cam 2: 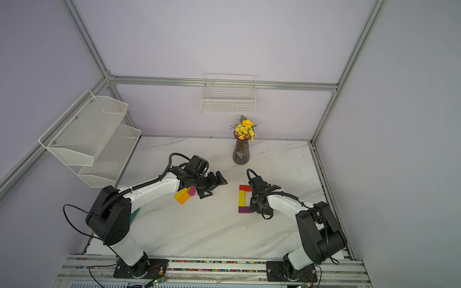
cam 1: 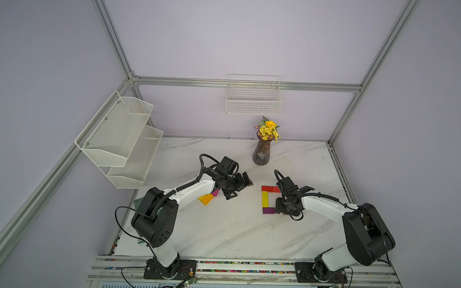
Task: Assemble the letter c with building blocks
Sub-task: Assemble the building block at the center of the board.
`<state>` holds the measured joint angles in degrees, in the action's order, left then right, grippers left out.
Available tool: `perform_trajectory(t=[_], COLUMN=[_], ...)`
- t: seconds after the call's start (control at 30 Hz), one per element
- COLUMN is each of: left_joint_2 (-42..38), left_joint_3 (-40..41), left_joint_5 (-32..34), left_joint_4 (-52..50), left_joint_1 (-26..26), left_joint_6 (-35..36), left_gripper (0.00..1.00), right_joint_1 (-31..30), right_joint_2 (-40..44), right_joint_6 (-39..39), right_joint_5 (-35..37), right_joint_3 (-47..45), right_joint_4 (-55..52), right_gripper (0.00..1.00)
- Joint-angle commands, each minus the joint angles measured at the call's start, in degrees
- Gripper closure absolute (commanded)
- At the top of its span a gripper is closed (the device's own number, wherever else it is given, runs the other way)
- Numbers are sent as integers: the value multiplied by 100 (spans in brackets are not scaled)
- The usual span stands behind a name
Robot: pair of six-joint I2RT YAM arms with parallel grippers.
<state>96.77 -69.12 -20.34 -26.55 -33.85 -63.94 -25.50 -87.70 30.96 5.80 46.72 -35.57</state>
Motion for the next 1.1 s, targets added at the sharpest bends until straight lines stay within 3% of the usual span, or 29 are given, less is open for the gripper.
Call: perform_trajectory(t=[0.0, 0.8, 1.07], left_joint_2=[35, 79, 114], left_joint_3=[-198, -216, -224], left_joint_5=[-51, -84, -85], left_joint_4=[106, 166, 185], left_joint_1=[-23, -26, -26], left_joint_6=[-22, -65, -75], left_gripper=[0, 0, 0], right_joint_1=[23, 25, 25], right_joint_2=[51, 493, 385], right_joint_6=[-7, 82, 77], right_joint_5=[-61, -35, -108], right_joint_3=[-29, -215, -189], right_joint_4=[59, -198, -213], right_gripper=[48, 48, 40])
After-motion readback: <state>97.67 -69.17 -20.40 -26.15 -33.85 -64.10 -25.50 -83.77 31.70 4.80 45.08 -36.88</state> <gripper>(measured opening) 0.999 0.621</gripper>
